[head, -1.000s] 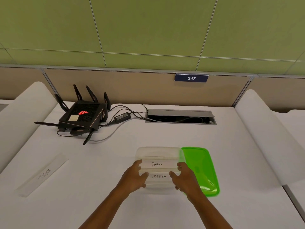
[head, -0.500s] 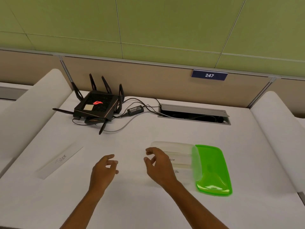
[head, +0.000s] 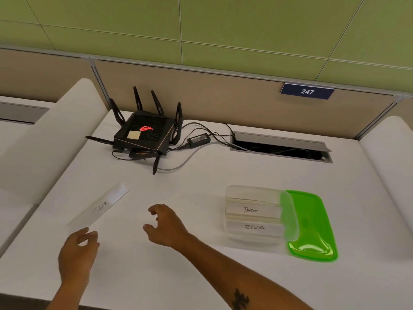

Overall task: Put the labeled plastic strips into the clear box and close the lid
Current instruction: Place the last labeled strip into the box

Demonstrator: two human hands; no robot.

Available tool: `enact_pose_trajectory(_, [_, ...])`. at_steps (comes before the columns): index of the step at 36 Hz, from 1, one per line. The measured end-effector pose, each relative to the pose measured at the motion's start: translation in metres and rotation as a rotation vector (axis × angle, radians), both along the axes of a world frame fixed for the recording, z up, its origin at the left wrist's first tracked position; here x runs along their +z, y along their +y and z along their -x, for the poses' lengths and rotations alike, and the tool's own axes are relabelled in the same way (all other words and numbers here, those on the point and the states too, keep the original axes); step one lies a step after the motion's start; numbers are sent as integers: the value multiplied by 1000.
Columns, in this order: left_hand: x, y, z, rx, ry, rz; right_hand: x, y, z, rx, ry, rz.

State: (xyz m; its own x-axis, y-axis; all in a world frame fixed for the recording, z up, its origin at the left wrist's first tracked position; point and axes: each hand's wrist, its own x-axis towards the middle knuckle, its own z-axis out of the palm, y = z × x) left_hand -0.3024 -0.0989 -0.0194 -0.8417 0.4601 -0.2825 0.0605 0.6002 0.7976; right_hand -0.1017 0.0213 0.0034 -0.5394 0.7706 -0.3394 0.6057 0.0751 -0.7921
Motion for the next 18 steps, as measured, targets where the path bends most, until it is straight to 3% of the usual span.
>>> enact_pose_trajectory(8, [-24, -9, 56, 95, -84, 73, -16, 27, 49, -69, -3, 109])
enact_pose_trajectory(18, [-29, -1, 73, 23, -157, 70, -24, 58, 100, -38, 6, 177])
